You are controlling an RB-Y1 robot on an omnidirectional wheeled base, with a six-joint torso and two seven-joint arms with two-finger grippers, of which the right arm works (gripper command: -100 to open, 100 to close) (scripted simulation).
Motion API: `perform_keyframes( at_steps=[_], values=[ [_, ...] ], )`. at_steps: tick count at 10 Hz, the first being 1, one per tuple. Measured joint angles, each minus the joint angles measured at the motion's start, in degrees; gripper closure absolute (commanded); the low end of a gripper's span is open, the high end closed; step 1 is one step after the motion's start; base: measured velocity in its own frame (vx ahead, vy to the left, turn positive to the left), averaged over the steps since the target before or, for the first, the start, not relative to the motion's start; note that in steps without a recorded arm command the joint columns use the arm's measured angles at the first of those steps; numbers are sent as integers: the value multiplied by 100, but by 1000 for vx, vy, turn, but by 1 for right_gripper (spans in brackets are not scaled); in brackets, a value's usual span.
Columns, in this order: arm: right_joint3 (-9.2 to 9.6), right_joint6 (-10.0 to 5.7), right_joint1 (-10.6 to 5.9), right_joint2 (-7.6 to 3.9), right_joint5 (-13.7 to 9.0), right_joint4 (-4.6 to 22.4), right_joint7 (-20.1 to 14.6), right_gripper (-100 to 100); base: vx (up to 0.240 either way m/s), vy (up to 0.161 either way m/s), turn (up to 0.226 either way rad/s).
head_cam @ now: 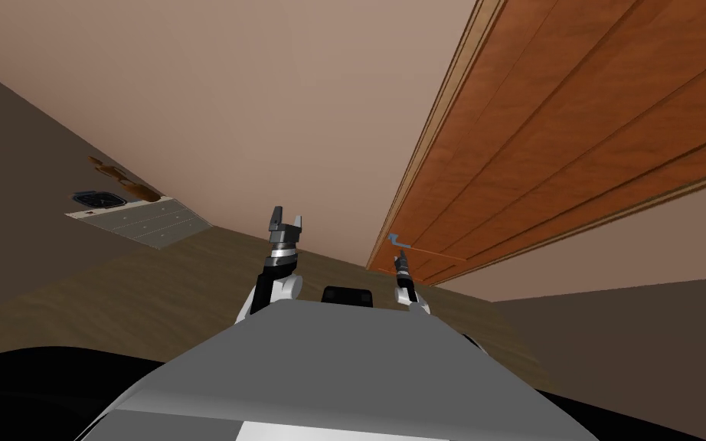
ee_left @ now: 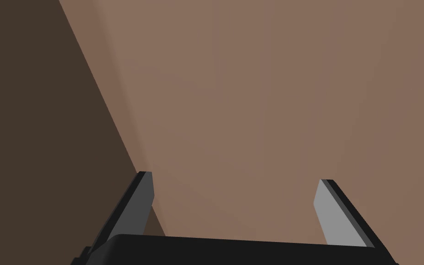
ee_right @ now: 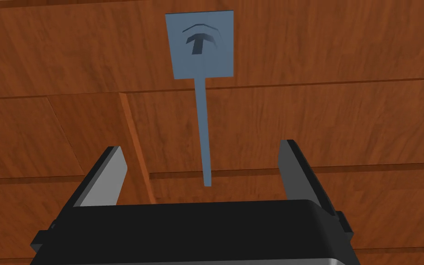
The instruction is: Pull the door open
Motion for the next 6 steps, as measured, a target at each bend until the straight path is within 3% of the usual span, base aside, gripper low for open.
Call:
perform_keyframes(
  at_steps=[1, 3, 5, 6],
  values=[
    [-35, 15, 165, -73, -28, -171, -60, -100, 186, 24, 78],
    [-101, -76, 229, -204, -81, -77, -175, -100, 230, -2, 140],
    [-168, -374, 100, -358, -136, 435, -321, -100, 182, -31, 84],
    [-186, -342, 201, -403, -151, 295, -363, -100, 47, -15, -17]
  ],
)
